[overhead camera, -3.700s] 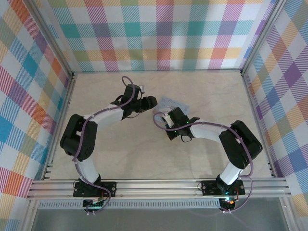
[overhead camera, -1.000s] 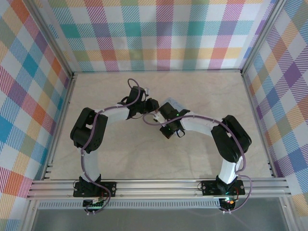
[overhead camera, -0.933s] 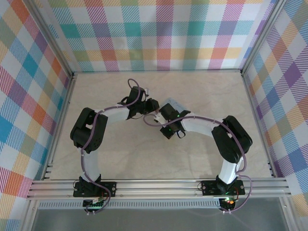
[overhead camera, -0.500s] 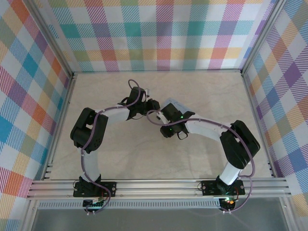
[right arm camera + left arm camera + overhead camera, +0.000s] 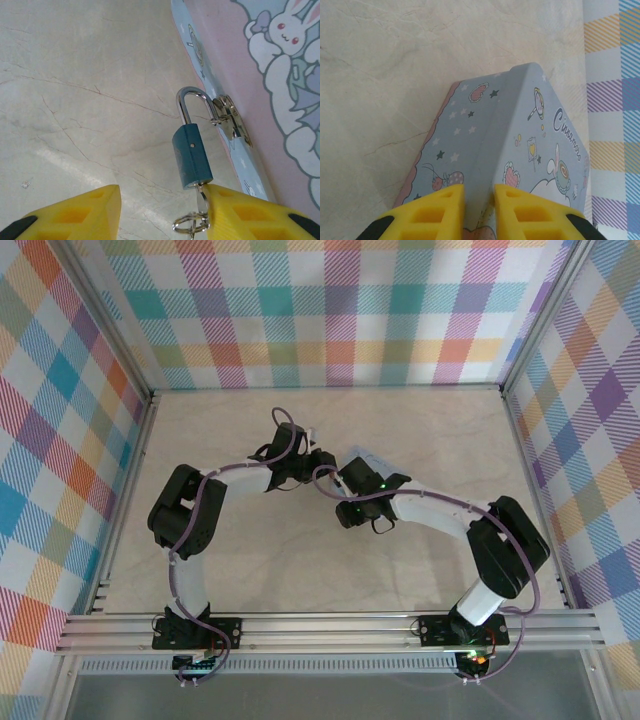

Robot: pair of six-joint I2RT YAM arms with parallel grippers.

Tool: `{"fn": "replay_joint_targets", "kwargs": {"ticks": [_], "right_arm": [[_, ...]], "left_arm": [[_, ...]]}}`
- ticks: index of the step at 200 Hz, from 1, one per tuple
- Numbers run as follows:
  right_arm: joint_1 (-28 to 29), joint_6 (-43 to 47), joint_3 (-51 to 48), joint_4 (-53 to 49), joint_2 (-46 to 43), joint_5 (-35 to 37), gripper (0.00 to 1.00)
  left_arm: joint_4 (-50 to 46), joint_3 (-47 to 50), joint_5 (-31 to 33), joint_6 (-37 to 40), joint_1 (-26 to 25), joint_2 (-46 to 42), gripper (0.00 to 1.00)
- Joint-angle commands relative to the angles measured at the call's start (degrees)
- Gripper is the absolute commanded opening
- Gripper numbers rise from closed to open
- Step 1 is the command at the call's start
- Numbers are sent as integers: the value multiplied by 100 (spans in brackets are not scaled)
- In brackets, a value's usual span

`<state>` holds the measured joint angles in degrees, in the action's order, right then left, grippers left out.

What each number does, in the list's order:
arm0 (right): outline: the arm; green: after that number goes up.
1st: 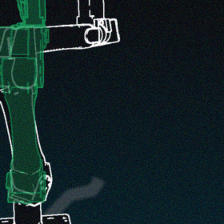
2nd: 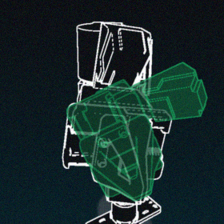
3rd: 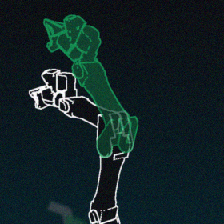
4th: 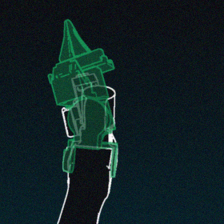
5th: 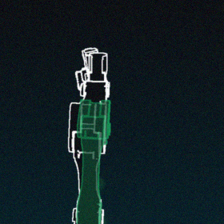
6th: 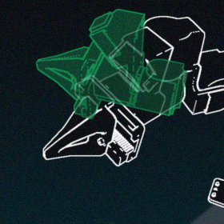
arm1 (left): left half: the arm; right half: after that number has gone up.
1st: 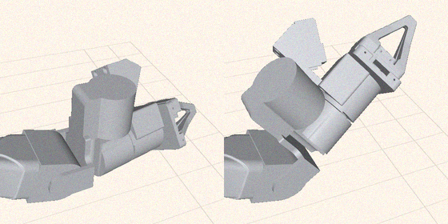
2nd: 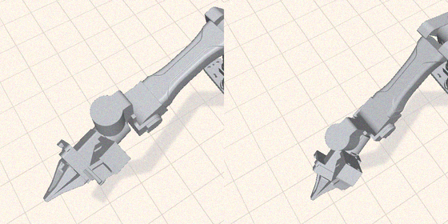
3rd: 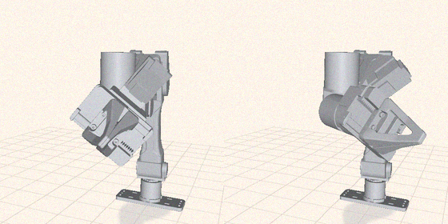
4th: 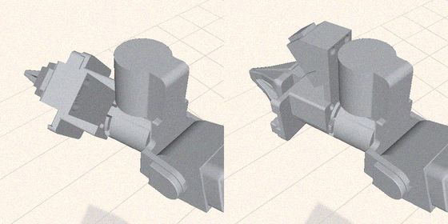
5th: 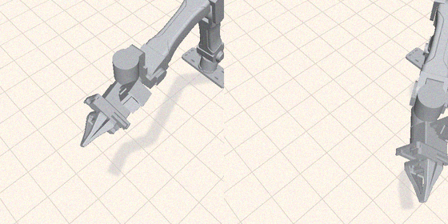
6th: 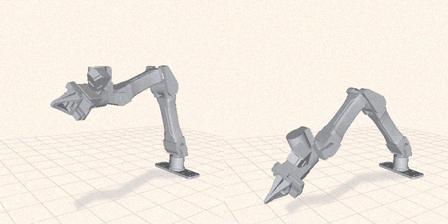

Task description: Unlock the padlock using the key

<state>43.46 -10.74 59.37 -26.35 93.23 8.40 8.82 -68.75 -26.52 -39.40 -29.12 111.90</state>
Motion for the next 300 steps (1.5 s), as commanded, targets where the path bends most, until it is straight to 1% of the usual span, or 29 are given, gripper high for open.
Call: {"fn": "replay_joint_targets", "kwargs": {"ticks": [1,20,29,39,51,62,78,84,106,124,142,151,166,192,227,253,280,292,300], "right_arm": [[-49,-147,142,-102,307,-70,48],[-57,-147,163,-93,429,-57,48],[-66,-148,200,-144,473,-15,46],[-62,-139,215,-183,507,-39,40],[-64,-139,160,-156,471,-69,29],[-66,-127,102,-135,418,-35,23],[-66,-71,85,-159,405,-6,17],[-66,-46,62,-140,406,-5,12],[-69,96,28,-32,390,38,0],[-66,309,66,88,398,74,0],[-66,654,1,566,355,-31,0],[-66,787,97,598,422,-57,0],[-66,858,308,580,537,-124,0],[-66,812,266,824,446,-460,0],[-57,673,-68,882,-135,-627,0],[-57,619,-246,668,-689,-667,0],[-57,526,-419,586,-1168,-886,0],[-57,457,-468,531,-1311,-990,0],[-51,418,-500,517,-1403,-1105,0]], "left_arm": [[-673,110,-117,-24,-154,42,22],[-714,56,-116,2,-164,30,22],[-739,37,-107,12,-166,29,22],[-740,30,-99,15,-164,34,22],[-751,28,-99,18,-163,29,22],[-744,33,-94,14,-164,42,22],[-726,32,-99,7,-164,51,22],[-728,29,-99,5,-164,59,22],[-740,2,-125,31,-164,73,22],[-751,-16,-192,29,-173,112,22],[-748,6,-213,20,-207,122,21],[-741,32,-204,29,-225,111,21],[-692,94,-187,-13,-234,89,21],[-676,197,-57,4,-204,-30,21],[-621,355,166,-15,17,-327,27],[-566,556,343,-33,215,-713,39],[-617,706,382,4,399,-1036,42],[-593,844,406,23,475,-1206,47],[-623,925,420,65,527,-1331,47]]}}
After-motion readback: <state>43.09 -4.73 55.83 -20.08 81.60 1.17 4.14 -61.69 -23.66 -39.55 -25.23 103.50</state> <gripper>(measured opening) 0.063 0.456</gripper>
